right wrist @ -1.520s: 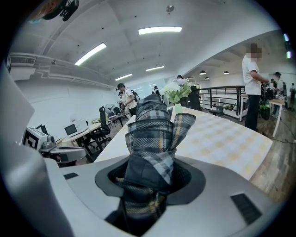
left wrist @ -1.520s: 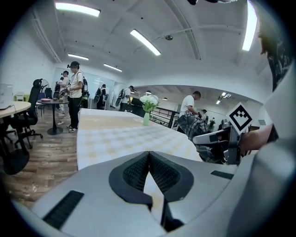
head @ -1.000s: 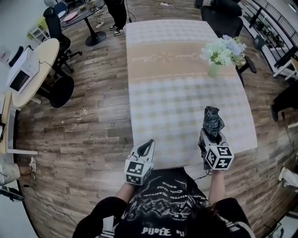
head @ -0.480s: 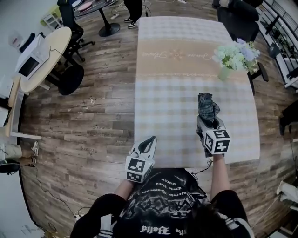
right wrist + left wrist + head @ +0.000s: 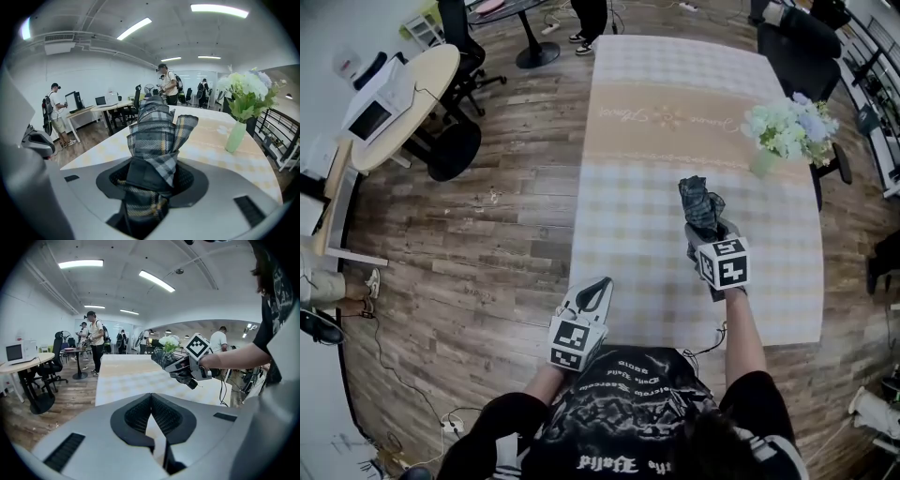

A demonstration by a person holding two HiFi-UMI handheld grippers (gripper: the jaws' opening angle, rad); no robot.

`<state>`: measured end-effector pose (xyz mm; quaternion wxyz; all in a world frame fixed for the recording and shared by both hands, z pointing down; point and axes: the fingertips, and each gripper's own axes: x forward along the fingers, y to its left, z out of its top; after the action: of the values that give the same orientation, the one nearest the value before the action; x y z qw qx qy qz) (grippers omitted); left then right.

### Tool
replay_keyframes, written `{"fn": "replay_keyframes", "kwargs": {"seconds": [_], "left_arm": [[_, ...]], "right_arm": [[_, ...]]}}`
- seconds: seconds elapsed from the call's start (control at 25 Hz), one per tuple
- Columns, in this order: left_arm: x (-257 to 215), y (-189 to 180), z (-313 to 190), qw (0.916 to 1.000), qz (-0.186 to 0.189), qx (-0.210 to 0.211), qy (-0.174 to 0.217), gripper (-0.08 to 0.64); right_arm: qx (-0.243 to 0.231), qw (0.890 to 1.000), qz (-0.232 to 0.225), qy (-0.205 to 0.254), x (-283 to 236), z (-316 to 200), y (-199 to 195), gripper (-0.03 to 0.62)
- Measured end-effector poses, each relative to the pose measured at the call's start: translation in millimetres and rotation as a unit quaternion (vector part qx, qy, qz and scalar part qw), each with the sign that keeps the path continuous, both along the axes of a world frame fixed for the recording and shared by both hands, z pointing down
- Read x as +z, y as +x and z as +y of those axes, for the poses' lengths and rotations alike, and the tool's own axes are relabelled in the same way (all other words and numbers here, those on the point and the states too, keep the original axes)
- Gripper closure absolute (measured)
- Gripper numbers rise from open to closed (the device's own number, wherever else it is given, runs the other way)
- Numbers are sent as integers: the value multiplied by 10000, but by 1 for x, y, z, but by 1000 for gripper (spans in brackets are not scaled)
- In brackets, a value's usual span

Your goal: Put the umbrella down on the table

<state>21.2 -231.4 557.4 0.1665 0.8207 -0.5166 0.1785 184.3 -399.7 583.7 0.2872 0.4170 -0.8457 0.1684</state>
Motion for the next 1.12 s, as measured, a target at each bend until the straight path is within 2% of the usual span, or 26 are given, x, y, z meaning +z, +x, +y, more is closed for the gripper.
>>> {"fn": "replay_keyframes", "kwargs": {"seconds": [0.28, 0.6, 0.96, 1.12], "left_arm": [[1, -34, -27, 9996, 13, -229, -180, 540], [7, -38, -38, 9986, -18, -421, -323, 540], [7, -40, -46, 9976, -37, -598, -359, 540], [9, -39, -48, 9969, -18, -650, -454, 540]], "right_arm": [[-629, 9952, 720, -218, 19, -54, -39, 387], [-1037, 9829, 1427, -535, 59, -79, -36, 387], [-1092, 9737, 1757, -949, 90, -90, -22, 385], [-1133, 9760, 1587, -969, 94, -95, -24, 380]]}}
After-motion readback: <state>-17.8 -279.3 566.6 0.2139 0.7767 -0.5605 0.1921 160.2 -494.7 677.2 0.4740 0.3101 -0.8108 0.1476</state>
